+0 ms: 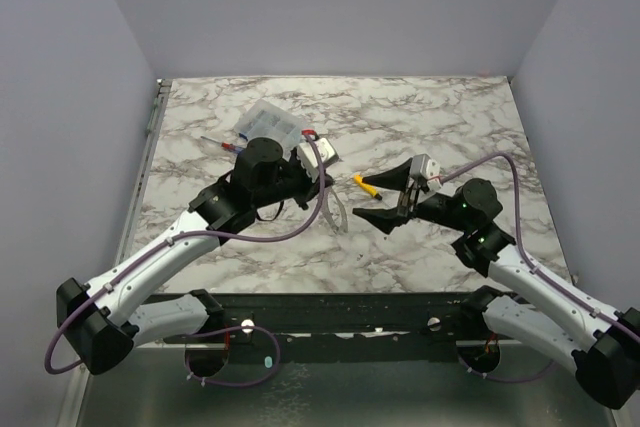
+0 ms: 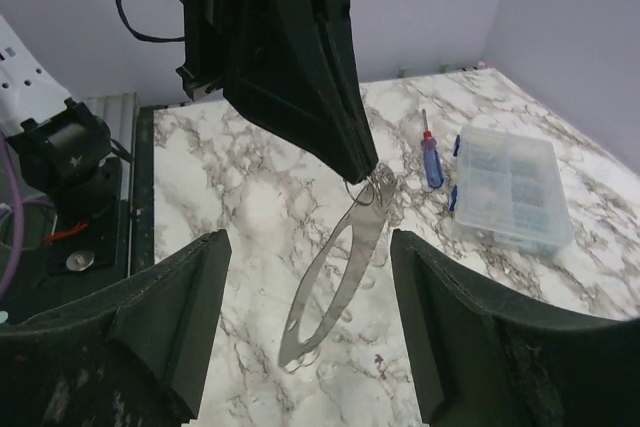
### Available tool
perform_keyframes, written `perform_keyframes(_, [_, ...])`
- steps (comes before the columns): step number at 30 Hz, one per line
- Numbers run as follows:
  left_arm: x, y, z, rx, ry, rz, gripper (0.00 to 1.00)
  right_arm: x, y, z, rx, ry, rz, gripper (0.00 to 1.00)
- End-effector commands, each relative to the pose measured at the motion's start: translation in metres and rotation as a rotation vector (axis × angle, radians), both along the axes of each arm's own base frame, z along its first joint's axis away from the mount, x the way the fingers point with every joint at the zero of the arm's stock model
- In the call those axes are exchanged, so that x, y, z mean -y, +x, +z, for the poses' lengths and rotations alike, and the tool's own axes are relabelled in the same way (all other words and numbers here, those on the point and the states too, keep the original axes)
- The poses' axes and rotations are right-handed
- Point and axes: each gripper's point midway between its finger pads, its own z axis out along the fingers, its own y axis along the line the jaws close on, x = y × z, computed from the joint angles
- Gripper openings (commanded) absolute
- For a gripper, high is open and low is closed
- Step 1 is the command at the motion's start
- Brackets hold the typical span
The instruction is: Put the keys on the keyring
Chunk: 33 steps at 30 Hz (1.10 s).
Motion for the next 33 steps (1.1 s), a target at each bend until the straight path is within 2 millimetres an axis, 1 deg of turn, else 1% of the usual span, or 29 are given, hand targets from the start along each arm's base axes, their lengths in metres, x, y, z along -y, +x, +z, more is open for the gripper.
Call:
perform_keyframes(1, [0.008, -0.026, 0.010, 0.009, -0.055, -0.131, 0.00, -0.010, -0.007, 0.015, 0.158, 0.002, 0.094, 0.72])
perform_keyframes(6, [0.006, -0.034, 0.014, 0.014, -0.091, -0.151, 0.00, -0.020, -0.008, 0.006, 0.148, -0.035, 0.162, 0.62])
perform_keyframes(8, [0.006, -0.038, 0.015, 0.013, -0.100, -0.165, 0.00, -0.022, -0.011, 0.003, 0.139, -0.037, 0.193, 0.56])
perform_keyframes(11, [0.007, -0.040, 0.017, 0.014, -0.108, -0.174, 0.00, -0.027, -0.016, 0.002, 0.124, -0.025, 0.244, 0.52])
perform_keyframes(14, [0.008, -0.042, 0.017, 0.007, -0.114, -0.187, 0.00, -0.031, -0.020, 0.000, 0.107, -0.024, 0.287, 0.51])
perform_keyframes(21, [0.010, -0.045, 0.015, -0.002, -0.119, -0.203, 0.00, -0.040, -0.018, -0.002, 0.100, -0.020, 0.312, 0.47])
perform_keyframes(32, [0.011, -0.049, 0.015, -0.009, -0.126, -0.223, 0.00, -0.048, -0.015, -0.012, 0.079, -0.030, 0.326, 0.48])
perform_keyframes(33, [0.011, -0.050, 0.015, -0.010, -0.128, -0.227, 0.00, -0.048, -0.015, -0.012, 0.058, -0.027, 0.327, 0.48])
